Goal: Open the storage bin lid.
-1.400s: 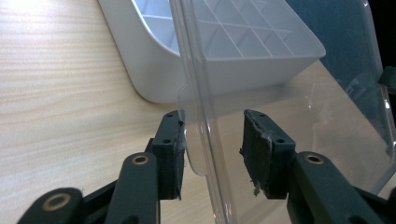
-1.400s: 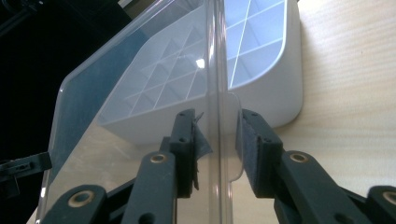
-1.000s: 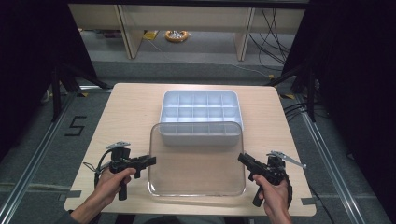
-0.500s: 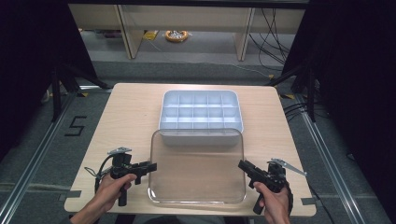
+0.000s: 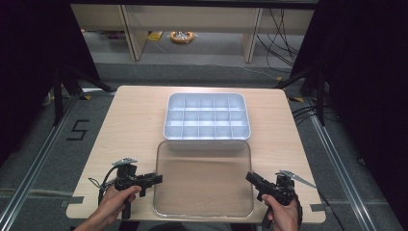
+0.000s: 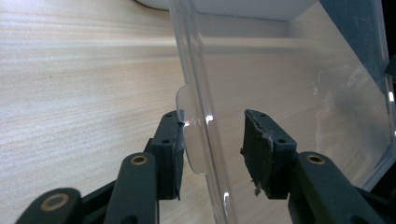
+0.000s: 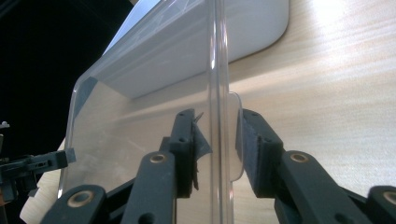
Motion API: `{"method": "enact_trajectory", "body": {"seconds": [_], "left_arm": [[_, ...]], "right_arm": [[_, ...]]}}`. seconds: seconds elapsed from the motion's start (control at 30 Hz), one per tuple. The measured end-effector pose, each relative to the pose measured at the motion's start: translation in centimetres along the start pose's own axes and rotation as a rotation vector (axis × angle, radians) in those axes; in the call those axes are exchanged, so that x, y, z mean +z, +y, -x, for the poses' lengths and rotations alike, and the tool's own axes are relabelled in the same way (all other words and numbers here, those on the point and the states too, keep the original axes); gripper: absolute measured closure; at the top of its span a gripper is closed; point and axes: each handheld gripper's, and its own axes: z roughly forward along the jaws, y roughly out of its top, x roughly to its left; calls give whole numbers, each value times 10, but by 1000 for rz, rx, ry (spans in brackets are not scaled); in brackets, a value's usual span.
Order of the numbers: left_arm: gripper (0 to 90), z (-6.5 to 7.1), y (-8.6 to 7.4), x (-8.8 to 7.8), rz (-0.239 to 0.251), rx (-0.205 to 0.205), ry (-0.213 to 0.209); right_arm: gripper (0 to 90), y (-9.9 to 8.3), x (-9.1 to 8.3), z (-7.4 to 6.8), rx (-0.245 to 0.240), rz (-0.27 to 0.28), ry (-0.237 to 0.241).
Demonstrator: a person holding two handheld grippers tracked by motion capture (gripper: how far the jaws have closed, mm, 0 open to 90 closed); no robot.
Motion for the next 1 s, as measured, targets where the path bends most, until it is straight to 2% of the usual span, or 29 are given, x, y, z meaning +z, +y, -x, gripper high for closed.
{"method": "enact_trajectory", "body": {"seconds": [0.07, 0.1, 0.13, 0.17, 0.2, 0.23, 0.27, 0.3, 0.4, 0.43, 0.5, 0.53, 0.6, 0.67, 0.73, 0.77, 0.83, 0.9, 0.93, 0.97, 1.0], "left_arm": [[575, 0, -2, 1, -6, 6, 3], [573, -1, -2, 1, -6, 7, 2], [573, -1, -3, 2, -7, 6, 0], [572, -1, -4, 2, -10, 5, -1], [571, 0, -4, 3, -7, 3, 0], [570, 0, -4, 3, -9, 8, 4], [567, 0, -4, 3, -12, 15, 6], [564, 0, -5, 3, -11, 18, 7], [561, 0, -5, 4, -15, 14, 7], [560, 0, -5, 4, -16, 19, 7], [555, 0, -5, 4, -21, 35, 9], [554, 0, -6, 5, -20, 37, 10], [550, 1, -6, 5, -23, 40, 16], [538, 1, -6, 6, -28, 48, 20], [531, 1, -6, 7, -33, 52, 23], [527, 0, -7, 7, -38, 50, 23], [521, 0, -7, 8, -44, 56, 30], [506, 1, -7, 9, -49, 70, 40], [502, 1, -7, 9, -52, 75, 42], [501, 1, -8, 10, -49, 75, 43], [499, 1, -8, 10, -51, 74, 45]], "right_arm": [[686, -2, 0, 1, -2, 1, -3], [686, -3, 0, 0, 27, -8, 1], [686, -3, 0, 0, 27, -8, 1], [684, -3, 0, 4, -20, -5, -16], [684, -4, 0, 2, 38, -18, -1], [684, -4, 2, 8, -30, -14, -35], [684, -5, 1, 3, 55, -27, 3], [684, -5, 1, 4, 37, -27, -17], [684, -6, 1, 3, 62, -32, -26], [684, -6, 1, 4, 51, -42, -31], [681, -7, 3, 6, 46, -39, -33], [681, -7, 2, 5, 65, -47, -32], [679, -7, 3, 8, 42, -53, -39], [678, -8, 4, 8, 46, -58, -37], [678, -8, 4, 5, 85, -83, -64], [678, -8, 6, 8, 48, -65, -43], [676, -8, 6, 7, 68, -70, -42], [675, -9, 8, 9, 41, -62, -57], [673, -9, 8, 9, 45, -73, -47], [673, -9, 8, 7, 62, -91, -64], [673, -9, 9, 10, 37, -87, -71]]}}
